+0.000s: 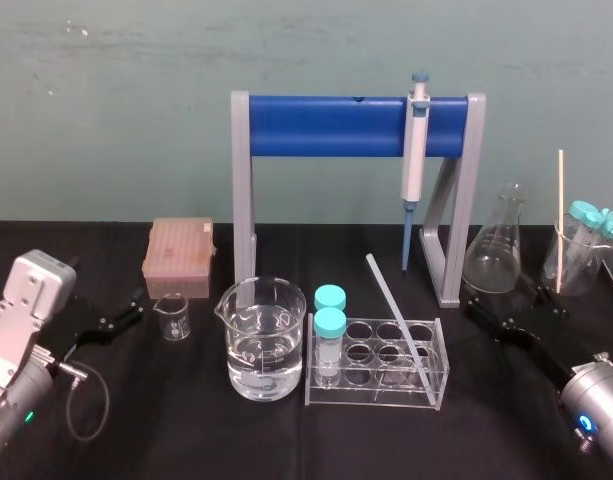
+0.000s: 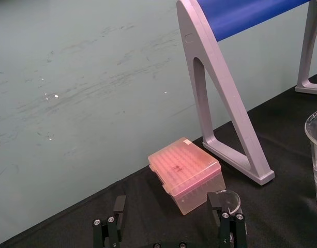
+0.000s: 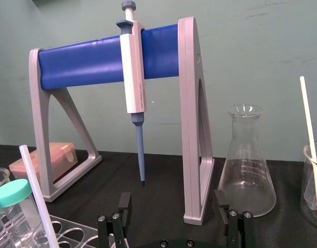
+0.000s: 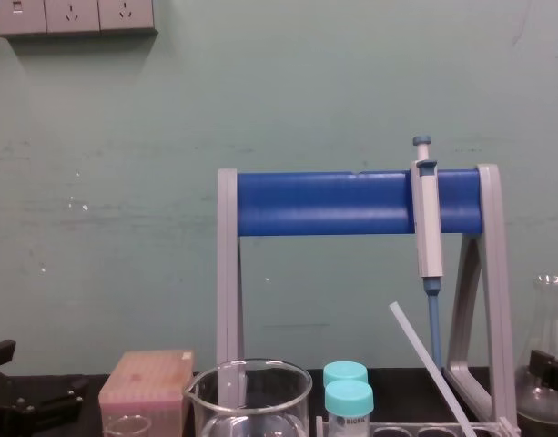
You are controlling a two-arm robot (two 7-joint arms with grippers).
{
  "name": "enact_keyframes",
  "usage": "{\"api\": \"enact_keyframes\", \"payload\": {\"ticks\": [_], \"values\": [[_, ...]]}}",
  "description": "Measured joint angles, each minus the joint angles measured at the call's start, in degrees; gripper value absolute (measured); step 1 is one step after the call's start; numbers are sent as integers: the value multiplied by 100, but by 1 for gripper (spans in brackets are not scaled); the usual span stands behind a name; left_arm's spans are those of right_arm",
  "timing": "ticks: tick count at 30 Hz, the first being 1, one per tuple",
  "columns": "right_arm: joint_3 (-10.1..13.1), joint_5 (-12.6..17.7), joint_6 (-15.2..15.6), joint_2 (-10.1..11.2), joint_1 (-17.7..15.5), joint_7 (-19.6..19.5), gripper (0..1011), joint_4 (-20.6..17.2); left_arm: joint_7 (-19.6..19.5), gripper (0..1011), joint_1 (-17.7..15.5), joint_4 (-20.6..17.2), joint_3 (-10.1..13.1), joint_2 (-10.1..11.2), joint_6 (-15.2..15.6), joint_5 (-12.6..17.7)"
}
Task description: Pick up the stirring rod with one hand, then place it down.
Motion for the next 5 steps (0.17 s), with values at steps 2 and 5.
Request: {"api": "enact_keyframes", "payload": {"ticks": [2, 5], "values": [[-1, -1, -3, 1, 1, 2, 1003, 1, 0, 1000, 0, 0, 0, 0, 0, 0], [-3, -1, -6, 2, 3, 5, 1003, 3, 0, 1000, 0, 0, 0, 0, 0, 0]]}}
